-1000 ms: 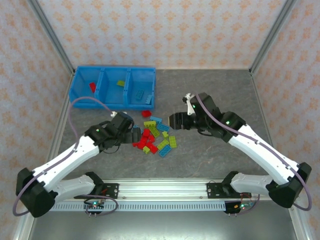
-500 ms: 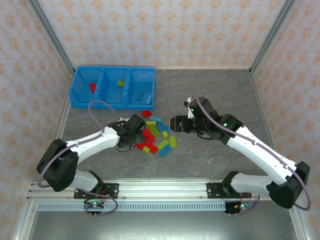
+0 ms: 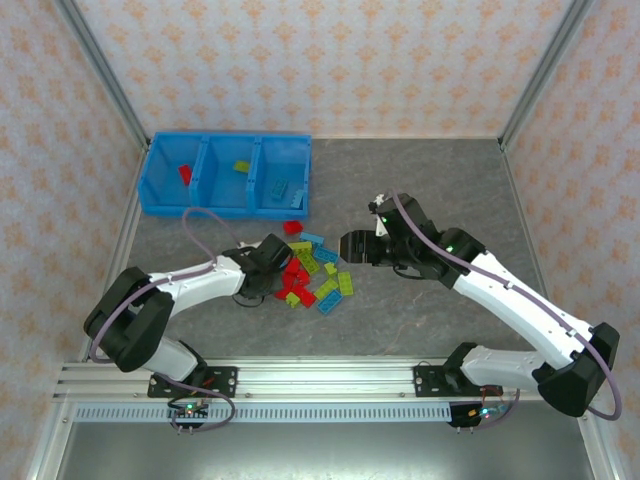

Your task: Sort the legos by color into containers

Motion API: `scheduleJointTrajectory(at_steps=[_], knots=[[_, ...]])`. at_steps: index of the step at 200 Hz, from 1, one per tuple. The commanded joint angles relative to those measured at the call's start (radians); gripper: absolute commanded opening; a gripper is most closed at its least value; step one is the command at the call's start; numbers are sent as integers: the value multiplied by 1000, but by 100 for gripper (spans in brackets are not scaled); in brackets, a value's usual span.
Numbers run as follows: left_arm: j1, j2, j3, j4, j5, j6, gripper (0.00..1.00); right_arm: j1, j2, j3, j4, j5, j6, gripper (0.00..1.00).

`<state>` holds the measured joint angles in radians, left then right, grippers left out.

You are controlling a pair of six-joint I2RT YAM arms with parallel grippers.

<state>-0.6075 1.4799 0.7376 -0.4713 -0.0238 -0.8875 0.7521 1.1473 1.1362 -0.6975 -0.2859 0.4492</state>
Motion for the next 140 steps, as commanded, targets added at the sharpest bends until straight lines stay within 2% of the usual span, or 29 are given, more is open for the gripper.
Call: scheduleJointTrajectory(at_steps=[1, 17, 41, 55, 73, 90, 113, 140], knots=[[6, -28, -29, 3, 2, -11, 31, 6, 12, -2, 37, -22, 8, 71], [7, -81, -20, -19, -3, -6, 27, 15, 24, -1, 61, -82, 1, 71], [41, -203, 44, -112, -94, 32, 26, 35, 43, 17, 72, -138, 5, 71], [111, -255, 114, -153, -144, 70, 26, 38, 56, 14, 79, -130, 15, 71], [253, -263, 234, -136, -136, 120, 26, 38, 60, 5, 82, -98, 24, 71], [396, -194, 375, -134, -136, 139, 26, 38, 75, 15, 72, -84, 31, 71], [578, -16, 581, -142, -105, 136, 25, 38, 85, 28, 61, -86, 38, 70], [743, 234, 858, -204, 17, 141, 25, 38, 49, 11, 47, -75, 45, 70]])
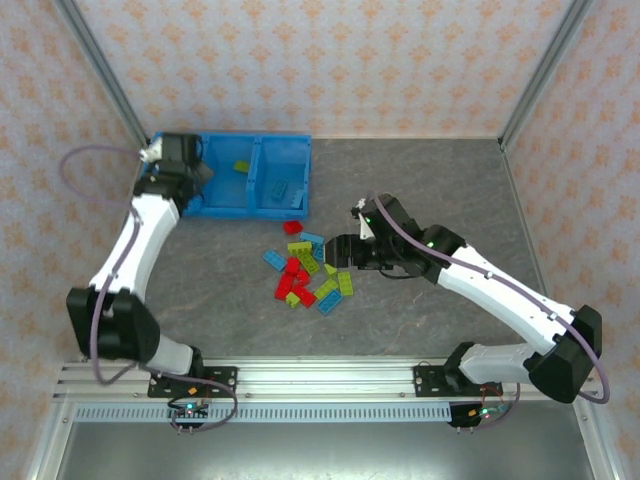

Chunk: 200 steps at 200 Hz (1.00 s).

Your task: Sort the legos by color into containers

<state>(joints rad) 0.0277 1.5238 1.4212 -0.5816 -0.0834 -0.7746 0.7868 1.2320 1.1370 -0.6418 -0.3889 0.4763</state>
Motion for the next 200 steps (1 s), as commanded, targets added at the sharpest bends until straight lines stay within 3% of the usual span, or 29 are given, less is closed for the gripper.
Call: scheduleJointTrajectory(at_steps=[1, 45, 93, 124, 142, 160, 182, 200], knots=[[112, 199, 187, -100, 80, 30, 25, 3, -37, 9, -10, 29, 19, 70], [244, 570, 631, -300, 241, 49, 29, 3, -95, -13, -50, 74, 23, 70], [253, 692, 757, -330, 285, 75, 48, 3, -127, -16, -67, 116, 35, 71], [248, 566, 617, -239, 308, 52, 51, 3, -131, -36, -41, 252, 53, 74], [245, 448, 510, -197, 311, 34, 51, -3, -99, -41, -48, 374, 71, 82], [229, 284, 373, -149, 326, 10, 51, -27, -55, -44, -36, 414, 100, 86], [143, 54, 198, -109, 292, 44, 52, -76, 55, -52, 1, 367, 151, 87], [4, -111, 94, -121, 254, 153, 55, -109, 161, -28, 17, 314, 169, 87]])
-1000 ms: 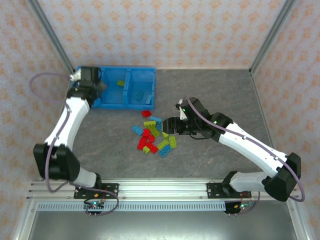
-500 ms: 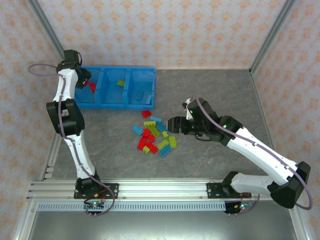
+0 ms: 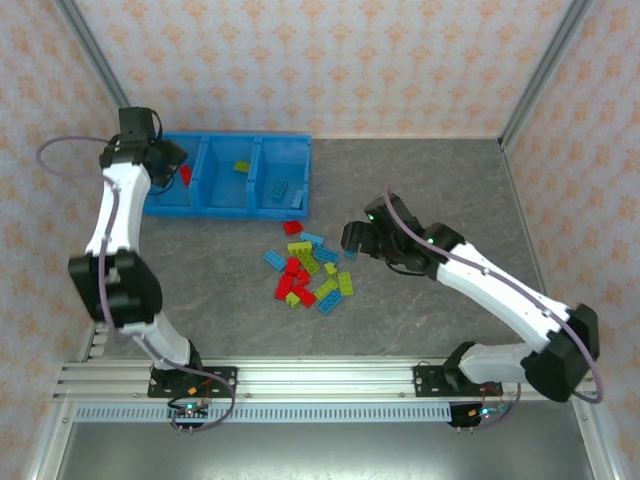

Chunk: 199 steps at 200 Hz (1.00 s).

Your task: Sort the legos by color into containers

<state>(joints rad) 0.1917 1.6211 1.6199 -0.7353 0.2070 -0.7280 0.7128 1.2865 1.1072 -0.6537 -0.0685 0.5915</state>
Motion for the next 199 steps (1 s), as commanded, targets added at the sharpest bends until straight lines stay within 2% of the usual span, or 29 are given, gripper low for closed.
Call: scheduleJointTrajectory(at_steps=[1, 28, 48, 71, 92, 112, 122, 145, 148, 157, 161, 181, 199], knots=[[-169, -216, -110, 30, -38, 113, 55, -37, 113, 4, 28, -9, 54, 87], [-414, -409, -263, -9, -78, 289, 57, -54, 305, 89, 11, -28, 55, 85], [-532, -518, -363, -35, -43, 405, 58, -65, 442, 162, 1, -45, 53, 80], [-571, -601, -437, -90, 43, 542, 61, -69, 558, 221, 18, -33, 52, 76], [-572, -633, -488, -110, 61, 621, 67, -71, 636, 265, 16, -27, 64, 72], [-572, -639, -519, -92, 104, 644, 75, -73, 679, 276, 18, -8, 85, 65], [-573, -646, -538, -75, 119, 647, 82, -73, 690, 271, 19, 5, 94, 57], [-572, -687, -564, -88, 80, 676, 91, -73, 672, 231, 25, 28, 115, 35], [-572, -695, -572, -85, 74, 677, 92, -73, 662, 223, 26, 28, 117, 30], [-573, -723, -591, -75, 61, 679, 94, -73, 616, 197, 35, 34, 119, 26], [-571, -736, -596, -72, 59, 679, 94, -72, 590, 183, 40, 39, 119, 21], [-572, -798, -611, -50, 54, 678, 97, -48, 409, 124, 76, 129, 81, 20], [-572, -859, -629, -16, 61, 680, 98, 20, 241, 81, 186, 185, -67, 21]])
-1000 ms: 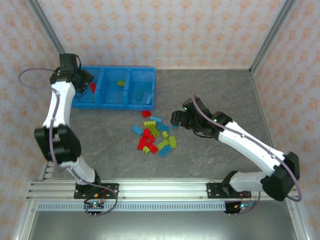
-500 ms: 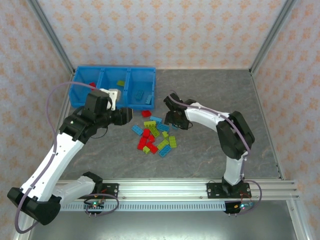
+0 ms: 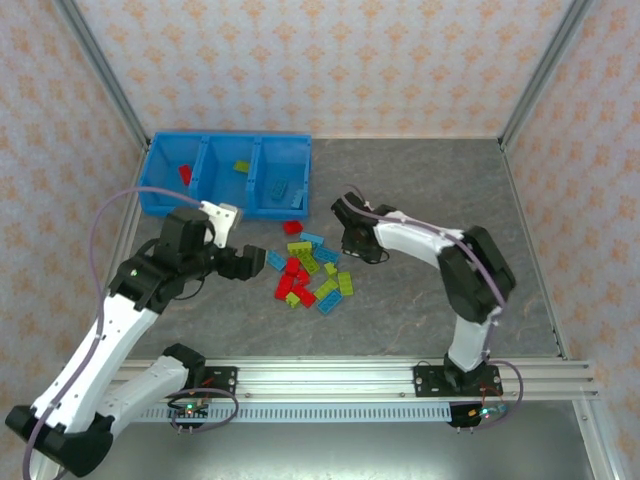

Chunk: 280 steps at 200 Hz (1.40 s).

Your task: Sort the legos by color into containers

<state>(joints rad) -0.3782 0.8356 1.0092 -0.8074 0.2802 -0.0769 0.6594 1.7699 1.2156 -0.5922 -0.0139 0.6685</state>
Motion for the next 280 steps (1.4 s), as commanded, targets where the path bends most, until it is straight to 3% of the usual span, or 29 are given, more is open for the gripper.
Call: scheduleJointTrajectory(at_steps=[1, 25, 50, 83, 137, 153, 175, 208, 239, 262, 280], knots=[[-2, -78, -20, 58, -11, 29, 98, 77, -250, -31, 134, 127, -154, 21], [-3, -132, -42, 85, -55, 21, 99, 142, -358, -80, 361, -58, -352, 28], [-2, -124, -40, 53, -181, 16, 99, 162, -275, 32, 368, -99, -434, 28], [-2, -101, -42, 39, -249, 16, 99, 163, -8, 325, 240, 27, -552, 28], [-2, -53, -32, -3, -371, 5, 99, 143, 538, 1023, -88, 265, -646, 29], [-2, -53, -34, -6, -391, 3, 99, 131, 661, 1208, -164, 290, -637, 35], [-2, -47, -40, -5, -411, 6, 99, 126, 752, 1389, -255, 316, -613, 53], [6, -14, -35, -13, -436, 12, 99, 132, 665, 1343, -248, 233, -613, 58], [8, 8, -33, -13, -477, -39, 100, 137, 482, 1197, -283, 186, -564, 58], [7, 36, -6, -24, -520, -250, 100, 138, 276, 967, -268, 74, -540, 59], [7, 62, -19, -13, -476, -490, 100, 138, 77, 744, -225, -33, -541, 61]])
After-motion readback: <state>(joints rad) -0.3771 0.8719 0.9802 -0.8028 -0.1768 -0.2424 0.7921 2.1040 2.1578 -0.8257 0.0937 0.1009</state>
